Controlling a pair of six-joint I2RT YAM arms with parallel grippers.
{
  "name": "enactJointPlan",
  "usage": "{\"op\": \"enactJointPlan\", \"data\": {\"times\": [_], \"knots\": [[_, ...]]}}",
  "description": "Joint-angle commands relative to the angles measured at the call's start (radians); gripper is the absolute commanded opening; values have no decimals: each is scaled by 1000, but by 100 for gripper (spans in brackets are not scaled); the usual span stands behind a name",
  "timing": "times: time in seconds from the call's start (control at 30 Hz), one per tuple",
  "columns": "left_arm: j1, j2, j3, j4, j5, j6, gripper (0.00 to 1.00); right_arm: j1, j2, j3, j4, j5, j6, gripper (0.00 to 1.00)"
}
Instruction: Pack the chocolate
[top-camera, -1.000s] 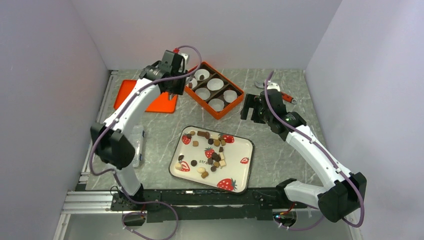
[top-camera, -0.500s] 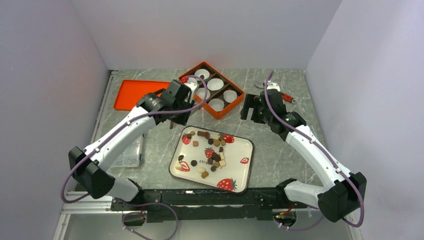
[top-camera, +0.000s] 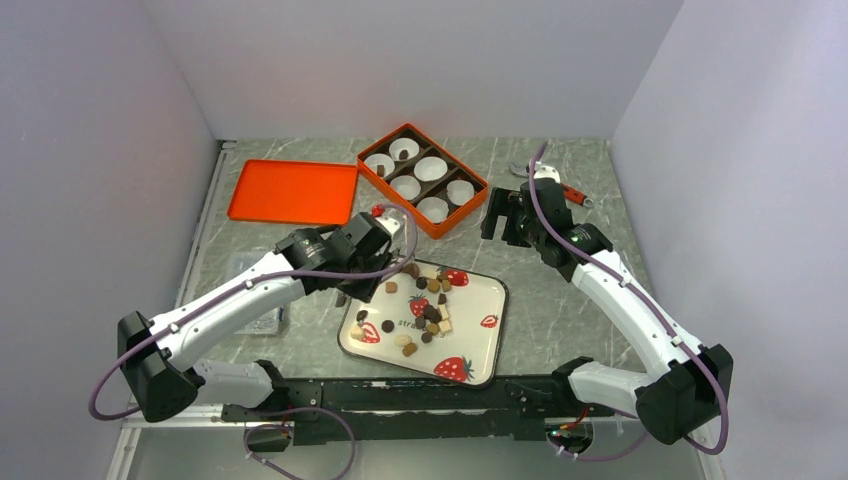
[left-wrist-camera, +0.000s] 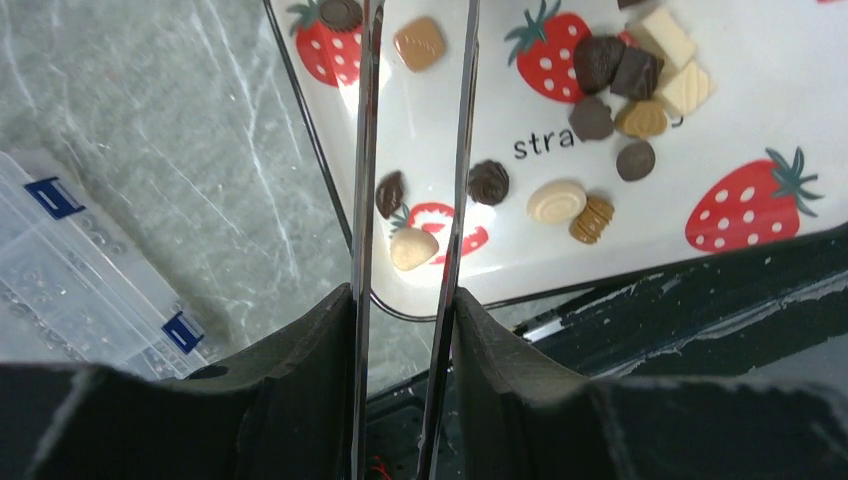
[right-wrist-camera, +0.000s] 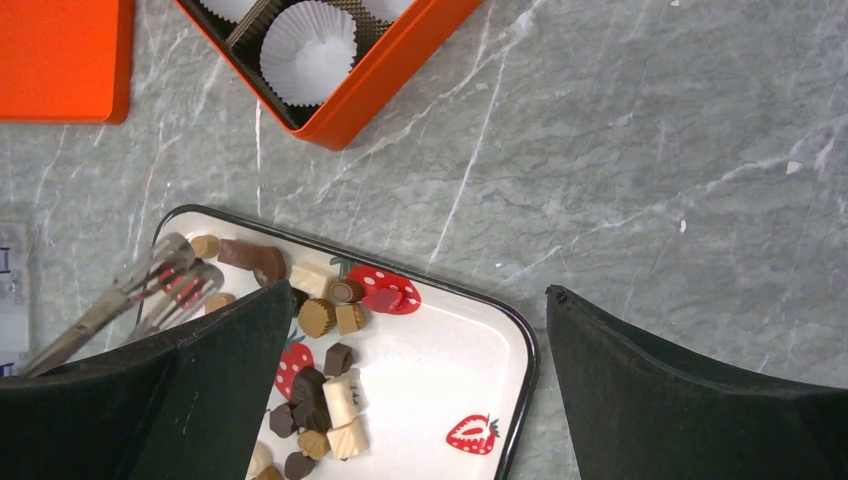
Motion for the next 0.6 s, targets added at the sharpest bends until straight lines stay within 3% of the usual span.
{"op": "enactJointPlan", "data": {"times": [0.0,0.57], "knots": [[-52,-26,-15,-3,-17,-64,43,-6,-18,6,21,-15,10,100],[-94,88,-22,51,-8,-85,42,-6,-45,-22,15,7,5,100]]}}
